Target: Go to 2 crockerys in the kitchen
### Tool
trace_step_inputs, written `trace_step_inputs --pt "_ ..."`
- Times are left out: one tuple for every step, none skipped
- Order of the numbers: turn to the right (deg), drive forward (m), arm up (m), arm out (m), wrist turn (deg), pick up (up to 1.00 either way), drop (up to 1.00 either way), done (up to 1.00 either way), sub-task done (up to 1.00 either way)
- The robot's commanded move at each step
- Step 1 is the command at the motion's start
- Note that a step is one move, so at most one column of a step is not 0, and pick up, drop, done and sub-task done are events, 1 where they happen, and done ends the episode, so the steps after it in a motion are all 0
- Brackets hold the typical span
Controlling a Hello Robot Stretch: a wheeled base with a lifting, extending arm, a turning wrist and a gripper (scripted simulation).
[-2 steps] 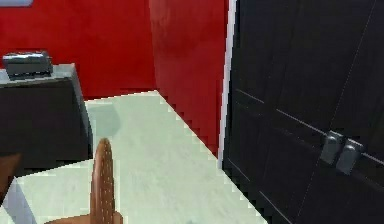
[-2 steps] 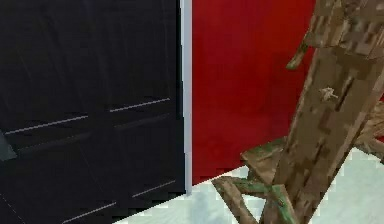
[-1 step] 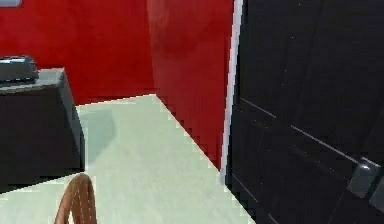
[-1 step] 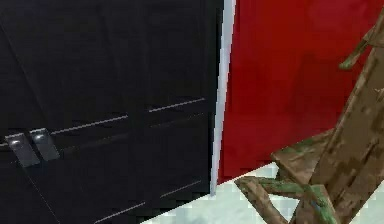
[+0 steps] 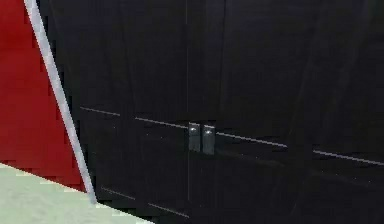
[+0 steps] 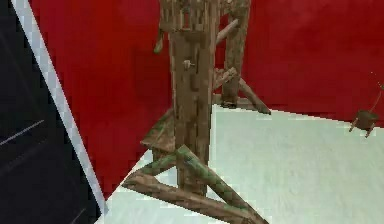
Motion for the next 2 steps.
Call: trace_step_inputs --pt "45.0 0.00 0.00 0.00 0.0 0.00 0.00 0.00 0.00" --pt "39.0 0.00 0.00 0.00 0.0 0.00 0.00 0.00 0.00"
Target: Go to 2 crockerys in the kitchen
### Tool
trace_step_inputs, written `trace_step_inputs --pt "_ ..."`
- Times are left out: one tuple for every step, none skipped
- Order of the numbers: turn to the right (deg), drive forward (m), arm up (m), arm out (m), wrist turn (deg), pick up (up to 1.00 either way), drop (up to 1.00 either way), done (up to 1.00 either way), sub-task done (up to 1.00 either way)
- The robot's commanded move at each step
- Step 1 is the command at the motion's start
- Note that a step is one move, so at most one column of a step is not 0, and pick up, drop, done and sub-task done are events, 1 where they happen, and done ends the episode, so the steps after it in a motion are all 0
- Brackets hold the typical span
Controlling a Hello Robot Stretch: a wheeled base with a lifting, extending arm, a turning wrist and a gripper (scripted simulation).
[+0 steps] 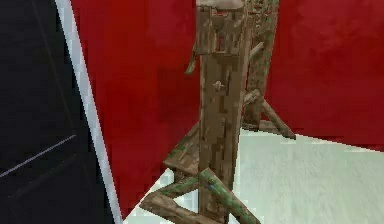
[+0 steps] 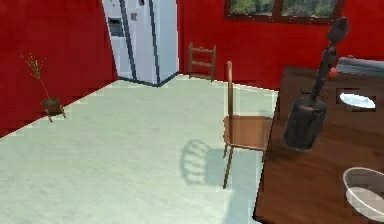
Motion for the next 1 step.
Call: trace_step_inputs --pt "0.0 0.10 0.00 0.00 0.0 0.00 0.00 0.00 0.00"
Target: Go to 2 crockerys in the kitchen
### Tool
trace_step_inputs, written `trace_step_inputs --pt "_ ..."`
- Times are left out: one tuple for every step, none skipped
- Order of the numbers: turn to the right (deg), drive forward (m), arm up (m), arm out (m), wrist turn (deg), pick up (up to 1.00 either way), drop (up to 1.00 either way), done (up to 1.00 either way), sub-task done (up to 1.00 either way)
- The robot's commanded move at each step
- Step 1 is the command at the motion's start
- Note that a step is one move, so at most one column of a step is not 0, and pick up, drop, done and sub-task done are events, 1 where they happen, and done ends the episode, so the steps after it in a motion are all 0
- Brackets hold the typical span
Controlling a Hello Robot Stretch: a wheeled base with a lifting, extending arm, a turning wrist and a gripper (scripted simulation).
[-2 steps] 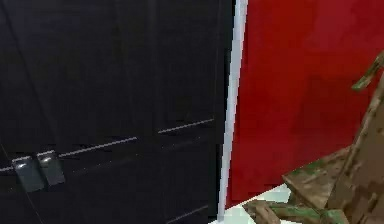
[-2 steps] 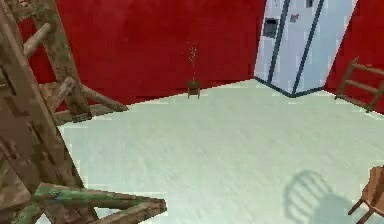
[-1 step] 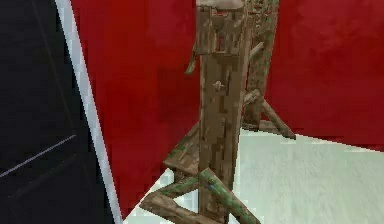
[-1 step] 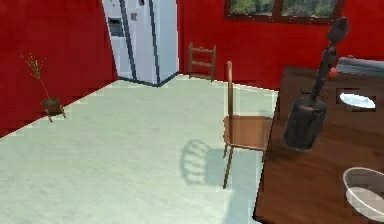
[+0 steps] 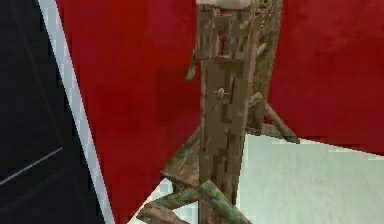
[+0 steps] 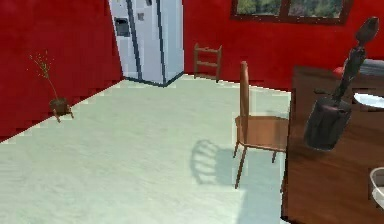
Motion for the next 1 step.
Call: trace_step_inputs --pt "-45.0 0.00 0.00 0.00 0.0 0.00 0.00 0.00 0.00"
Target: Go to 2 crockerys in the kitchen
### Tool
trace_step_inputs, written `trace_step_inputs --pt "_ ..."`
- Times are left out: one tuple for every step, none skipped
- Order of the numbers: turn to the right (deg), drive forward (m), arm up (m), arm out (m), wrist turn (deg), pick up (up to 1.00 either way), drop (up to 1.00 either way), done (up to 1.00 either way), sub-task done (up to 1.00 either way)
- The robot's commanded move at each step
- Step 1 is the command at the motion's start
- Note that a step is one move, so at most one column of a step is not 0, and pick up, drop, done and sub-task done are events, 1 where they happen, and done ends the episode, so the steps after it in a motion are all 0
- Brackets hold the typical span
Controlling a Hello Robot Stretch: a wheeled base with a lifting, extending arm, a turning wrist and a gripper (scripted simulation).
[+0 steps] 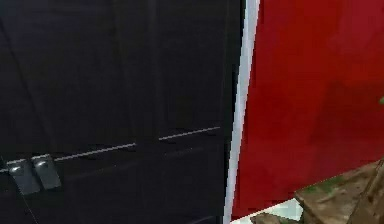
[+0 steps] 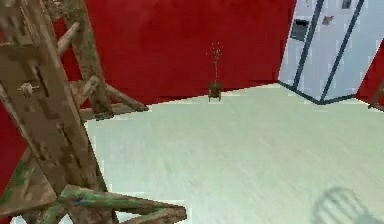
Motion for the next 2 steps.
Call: trace_step_inputs --pt "-45.0 0.00 0.00 0.00 0.0 0.00 0.00 0.00 0.00" --pt "-3.0 0.00 0.00 0.00 0.0 0.00 0.00 0.00 0.00"
